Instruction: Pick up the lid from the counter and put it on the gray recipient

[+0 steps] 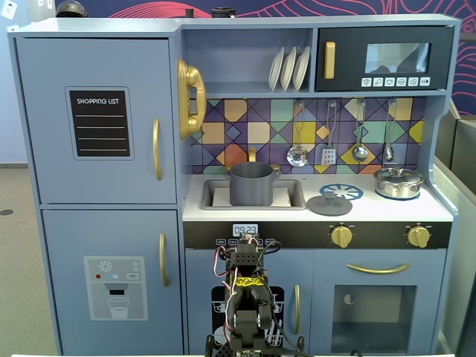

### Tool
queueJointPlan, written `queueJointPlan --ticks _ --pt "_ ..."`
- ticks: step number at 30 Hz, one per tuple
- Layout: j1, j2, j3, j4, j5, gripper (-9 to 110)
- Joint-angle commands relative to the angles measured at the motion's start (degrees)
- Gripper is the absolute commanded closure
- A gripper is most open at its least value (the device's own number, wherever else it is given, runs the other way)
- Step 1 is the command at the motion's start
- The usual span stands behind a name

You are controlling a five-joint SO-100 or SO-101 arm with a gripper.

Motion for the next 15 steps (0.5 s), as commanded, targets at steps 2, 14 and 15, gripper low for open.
queueJointPlan --ticks 2,14,15 --pt "6.77 -0.35 1.14 9.40 2.37 101" --pt "6.86 -0.35 0.18 7.73 4.31 101" --pt "7.29 -0.35 -1.05 6.94 4.13 101"
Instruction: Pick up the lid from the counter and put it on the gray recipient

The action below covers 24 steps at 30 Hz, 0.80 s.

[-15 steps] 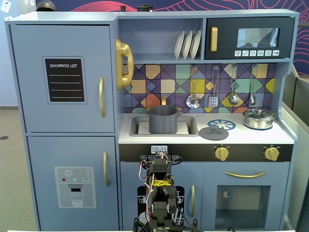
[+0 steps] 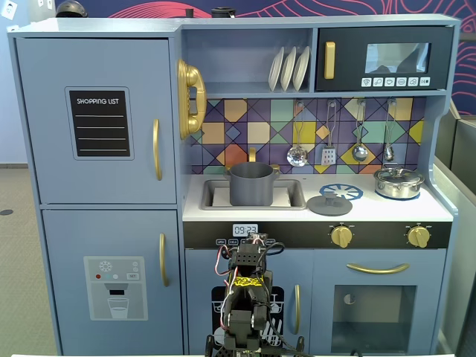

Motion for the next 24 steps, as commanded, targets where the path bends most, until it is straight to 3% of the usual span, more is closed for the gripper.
queueJointPlan --ticks 1,10,15,18,24 --pt "1.76 -1.23 -2.81 5.89 2.55 101" --pt "5.19 -19.60 -37.44 0.62 -3.78 101" --pt "10.02 -22.59 -46.93 -8.00 -11.34 101" --pt "14.77 -22.41 -47.11 -19.25 -10.72 101" --pt "23.55 -22.76 -36.39 -53.00 -7.12 101"
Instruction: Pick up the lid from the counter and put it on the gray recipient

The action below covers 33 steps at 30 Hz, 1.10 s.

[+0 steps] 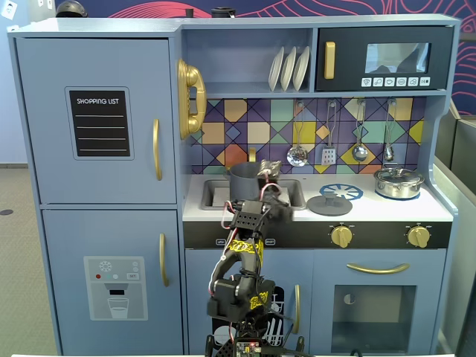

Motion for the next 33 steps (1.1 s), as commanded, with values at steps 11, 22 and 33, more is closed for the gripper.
queueJointPlan --ticks 11,22,33 --pt "12.39 -10.63 15.03 -54.32 7.82 74" --pt "13.54 -24.26 7.03 -58.89 5.80 70" --pt "14.15 -34.63 0.97 -62.67 4.83 71"
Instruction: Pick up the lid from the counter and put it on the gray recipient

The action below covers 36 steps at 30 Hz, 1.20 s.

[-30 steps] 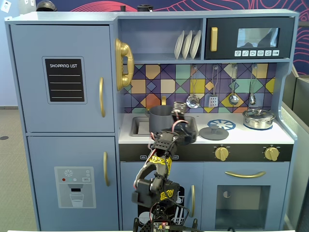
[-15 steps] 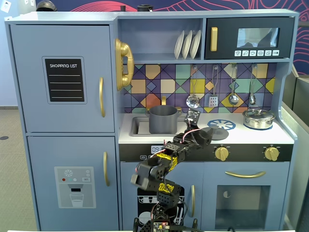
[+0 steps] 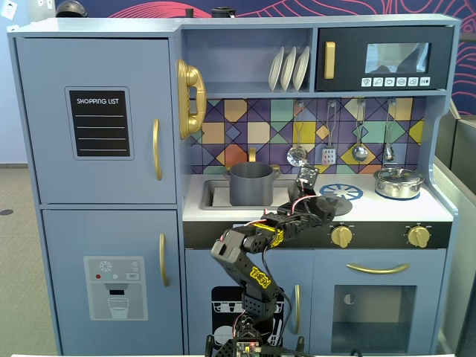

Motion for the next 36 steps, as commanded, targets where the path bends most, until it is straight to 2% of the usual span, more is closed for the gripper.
queueJointPlan --ticks 1,33,36 --pt "1.05 -1.93 -5.71 -2.29 -0.70 71" --pt "0.70 -18.72 -17.23 -5.01 -0.26 75" --pt "0.35 -19.60 -17.49 -4.48 -0.62 80"
